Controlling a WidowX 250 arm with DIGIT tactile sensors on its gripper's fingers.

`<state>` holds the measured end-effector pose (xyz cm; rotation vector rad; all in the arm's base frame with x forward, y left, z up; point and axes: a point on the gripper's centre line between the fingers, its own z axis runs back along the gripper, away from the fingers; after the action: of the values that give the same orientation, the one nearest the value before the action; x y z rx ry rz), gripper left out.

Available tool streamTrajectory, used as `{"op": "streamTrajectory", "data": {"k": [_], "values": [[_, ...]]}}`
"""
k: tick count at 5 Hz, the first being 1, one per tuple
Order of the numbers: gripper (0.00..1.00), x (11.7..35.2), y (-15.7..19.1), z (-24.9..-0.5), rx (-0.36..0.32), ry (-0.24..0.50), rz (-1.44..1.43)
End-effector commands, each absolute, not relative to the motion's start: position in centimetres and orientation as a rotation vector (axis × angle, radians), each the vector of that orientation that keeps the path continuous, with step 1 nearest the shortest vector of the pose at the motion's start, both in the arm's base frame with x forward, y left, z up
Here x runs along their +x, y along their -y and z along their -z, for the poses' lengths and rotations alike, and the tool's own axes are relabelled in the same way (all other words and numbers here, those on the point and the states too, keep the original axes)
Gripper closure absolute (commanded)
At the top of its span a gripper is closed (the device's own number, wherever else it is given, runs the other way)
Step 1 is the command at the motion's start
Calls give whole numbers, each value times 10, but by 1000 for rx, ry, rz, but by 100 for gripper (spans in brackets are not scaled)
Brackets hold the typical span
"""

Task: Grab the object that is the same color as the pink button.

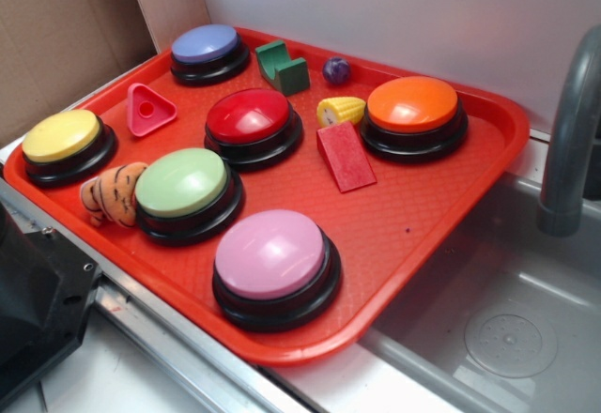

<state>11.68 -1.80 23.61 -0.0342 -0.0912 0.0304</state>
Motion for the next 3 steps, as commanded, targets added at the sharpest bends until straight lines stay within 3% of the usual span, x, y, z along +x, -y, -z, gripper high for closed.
{"op": "streamTrajectory", "data": {"k": [1,2,3], "values": [[0,117,18,-236,-34,91,-30],[0,128,9,-223,-38,141,-34],[0,143,-7,-208,9,170,-52]]}}
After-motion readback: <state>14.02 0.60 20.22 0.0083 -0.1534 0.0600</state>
